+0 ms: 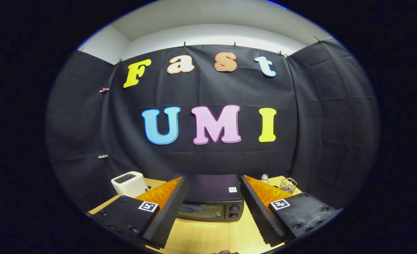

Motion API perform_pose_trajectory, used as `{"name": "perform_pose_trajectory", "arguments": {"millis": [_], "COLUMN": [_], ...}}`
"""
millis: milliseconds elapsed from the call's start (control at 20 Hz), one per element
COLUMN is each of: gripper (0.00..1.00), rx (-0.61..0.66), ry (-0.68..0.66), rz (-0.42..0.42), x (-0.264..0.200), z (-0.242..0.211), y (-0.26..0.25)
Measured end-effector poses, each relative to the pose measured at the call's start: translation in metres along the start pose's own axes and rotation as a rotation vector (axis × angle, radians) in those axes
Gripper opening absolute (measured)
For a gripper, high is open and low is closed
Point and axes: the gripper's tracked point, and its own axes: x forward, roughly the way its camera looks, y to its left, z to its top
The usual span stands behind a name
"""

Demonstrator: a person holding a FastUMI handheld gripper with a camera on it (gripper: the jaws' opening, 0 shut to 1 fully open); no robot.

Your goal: Open the toaster oven, put the food inside, and close the toaster oven door.

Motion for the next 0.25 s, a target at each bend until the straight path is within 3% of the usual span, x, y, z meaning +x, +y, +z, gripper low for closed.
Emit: {"name": "perform_pose_trajectory", "arguments": {"millis": [250], "gripper": [0.99], "rx": [0.007], "ry": [-0.007], "rz": [0.014], "x": [0.004], "z": [0.003], "y": [0.012]}}
